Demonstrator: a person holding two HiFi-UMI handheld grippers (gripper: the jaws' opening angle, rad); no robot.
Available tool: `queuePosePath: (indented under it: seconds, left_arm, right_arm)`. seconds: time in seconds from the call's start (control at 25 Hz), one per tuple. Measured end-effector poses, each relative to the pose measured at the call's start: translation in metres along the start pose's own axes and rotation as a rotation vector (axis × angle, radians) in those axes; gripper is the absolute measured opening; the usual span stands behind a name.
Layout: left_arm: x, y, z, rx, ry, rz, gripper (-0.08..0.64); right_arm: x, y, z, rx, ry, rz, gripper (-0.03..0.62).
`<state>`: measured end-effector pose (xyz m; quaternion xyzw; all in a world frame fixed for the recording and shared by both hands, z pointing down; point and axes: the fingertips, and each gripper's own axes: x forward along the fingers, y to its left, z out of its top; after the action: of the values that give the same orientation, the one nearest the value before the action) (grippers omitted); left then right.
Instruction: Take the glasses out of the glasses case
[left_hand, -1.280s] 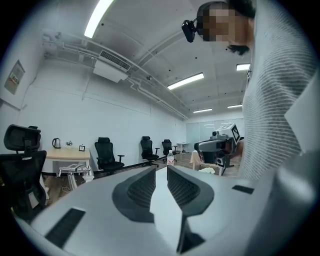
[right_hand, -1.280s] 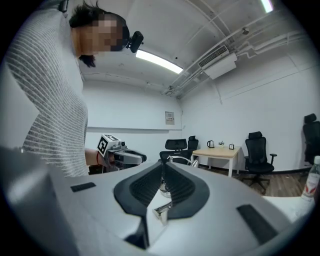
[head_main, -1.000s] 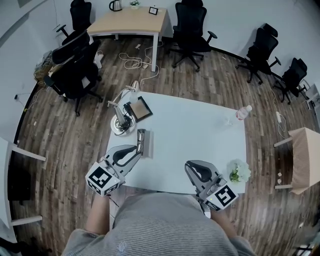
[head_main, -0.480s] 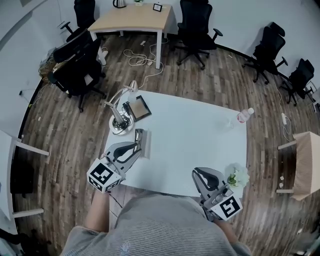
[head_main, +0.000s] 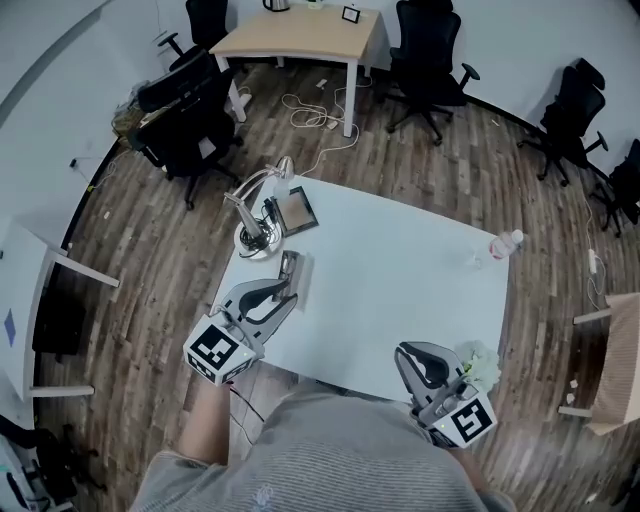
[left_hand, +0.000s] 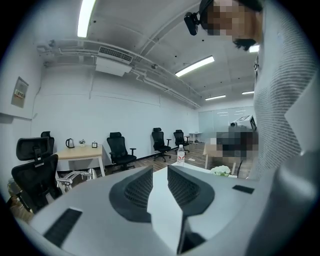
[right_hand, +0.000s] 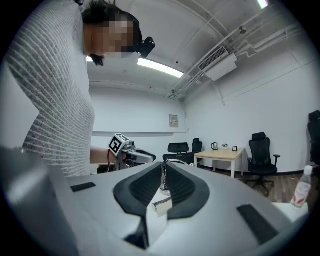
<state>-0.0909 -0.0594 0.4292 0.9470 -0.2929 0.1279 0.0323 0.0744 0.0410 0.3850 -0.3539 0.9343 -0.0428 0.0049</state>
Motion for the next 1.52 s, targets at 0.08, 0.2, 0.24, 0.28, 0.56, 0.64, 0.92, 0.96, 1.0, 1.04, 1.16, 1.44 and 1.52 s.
queuePosePath:
  seconds: [0.08,0.2,0.24,0.28,0.56,0.64,0.92,0.96,1.0,1.04,1.16,1.44,1.52]
  left_arm:
    - [0.0,0.0,-0.001,0.005,0.008,0.025,0.081]
    - [-0.001,0.003,-0.001,0.011,0.019,0.066,0.081]
    - [-0.001,0.004,-0.001,0.012,0.022,0.081,0.081]
    - [-0.001,0.007,0.0,0.013,0.026,0.097,0.081]
    - [0.009,0.027,-0.014,0.003,0.1,0.176,0.083]
    - [0.014,0.034,-0.025,-0.007,0.137,0.198,0.088]
    - [0.036,0.059,-0.073,-0.033,0.303,0.23,0.109]
    - [0.039,0.062,-0.078,-0.035,0.32,0.233,0.11]
    - [0.042,0.064,-0.083,-0.036,0.335,0.235,0.11]
    - [0.045,0.067,-0.087,-0.037,0.35,0.237,0.11]
    - [0.049,0.074,-0.099,-0.045,0.384,0.244,0.11]
    - [0.057,0.084,-0.125,-0.068,0.463,0.246,0.11]
    - [0.057,0.087,-0.135,-0.081,0.488,0.247,0.11]
  right_arm:
    - [-0.002,-0.005,-0.002,-0.003,0.005,0.017,0.017]
    - [-0.004,-0.011,-0.004,-0.005,0.004,0.037,0.017]
    - [-0.003,-0.012,-0.004,-0.003,0.0,0.042,0.017]
    - [-0.003,-0.014,-0.003,-0.001,-0.004,0.045,0.017]
    - [0.003,-0.021,-0.006,0.003,-0.003,0.071,0.017]
    - [0.003,-0.023,-0.008,0.004,-0.005,0.066,0.017]
    - [0.002,-0.031,-0.013,-0.004,0.0,0.043,0.018]
    - [0.001,-0.033,-0.013,-0.005,0.002,0.037,0.018]
    - [0.0,-0.035,-0.014,-0.006,0.004,0.032,0.018]
    - [0.0,-0.036,-0.014,-0.009,0.004,0.028,0.017]
    - [-0.001,-0.04,-0.014,-0.011,0.009,0.016,0.018]
    - [-0.005,-0.05,-0.014,-0.03,0.016,-0.023,0.018]
    - [-0.004,-0.051,-0.014,-0.034,0.013,-0.03,0.018]
